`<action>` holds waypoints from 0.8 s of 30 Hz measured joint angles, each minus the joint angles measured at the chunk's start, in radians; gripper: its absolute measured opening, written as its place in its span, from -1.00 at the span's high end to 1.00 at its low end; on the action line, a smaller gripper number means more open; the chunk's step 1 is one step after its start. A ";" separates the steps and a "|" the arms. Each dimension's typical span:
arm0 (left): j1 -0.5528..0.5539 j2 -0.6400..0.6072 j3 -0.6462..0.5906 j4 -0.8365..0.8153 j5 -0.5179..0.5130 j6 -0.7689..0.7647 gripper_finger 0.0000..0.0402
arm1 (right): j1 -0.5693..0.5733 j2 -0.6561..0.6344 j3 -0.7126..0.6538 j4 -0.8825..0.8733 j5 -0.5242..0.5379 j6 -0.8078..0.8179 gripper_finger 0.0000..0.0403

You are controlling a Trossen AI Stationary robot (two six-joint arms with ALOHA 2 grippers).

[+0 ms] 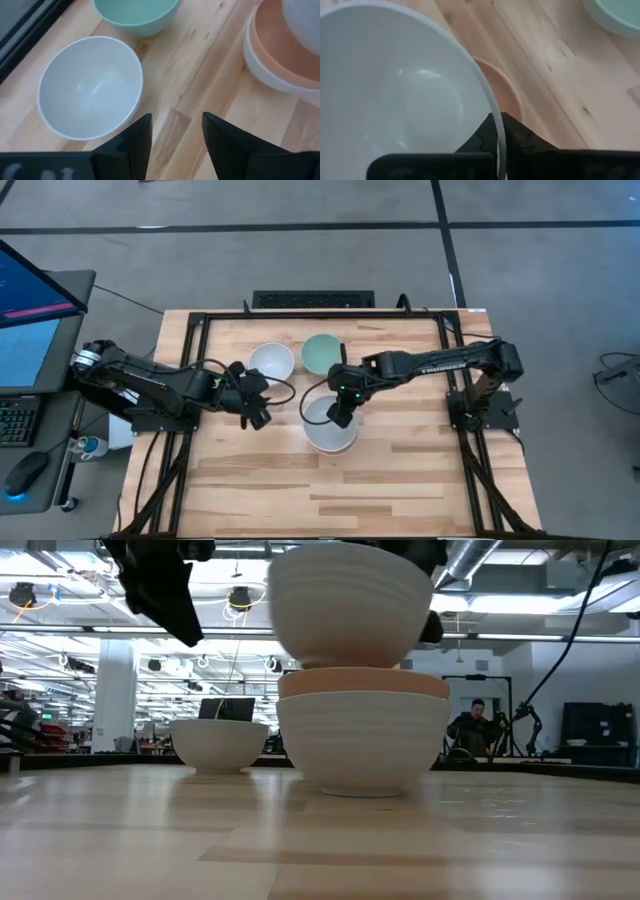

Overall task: Nest bowls inside each other
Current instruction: Stack the bottom white bowl on top of the orange bowl

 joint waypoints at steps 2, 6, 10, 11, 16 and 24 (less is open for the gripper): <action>0.000 0.000 0.000 0.006 -0.001 0.012 0.18 | 0.004 0.021 0.000 -0.010 -0.002 0.013 0.85; 0.001 0.000 0.000 0.004 0.000 0.045 0.18 | 0.022 0.048 0.000 0.011 -0.033 0.024 0.86; 0.003 -0.001 0.000 -0.002 0.000 0.052 0.18 | 0.037 0.057 -0.002 0.009 -0.039 0.044 0.84; 0.003 -0.004 0.000 -0.003 0.000 0.053 0.18 | 0.036 0.057 -0.002 0.009 -0.033 0.047 0.82; 0.003 -0.014 0.002 -0.001 0.001 0.059 0.18 | 0.034 0.056 -0.002 -0.005 -0.003 0.055 0.69; 0.004 -0.020 0.001 -0.003 -0.001 0.070 0.18 | 0.034 0.056 -0.002 -0.014 0.004 0.055 0.43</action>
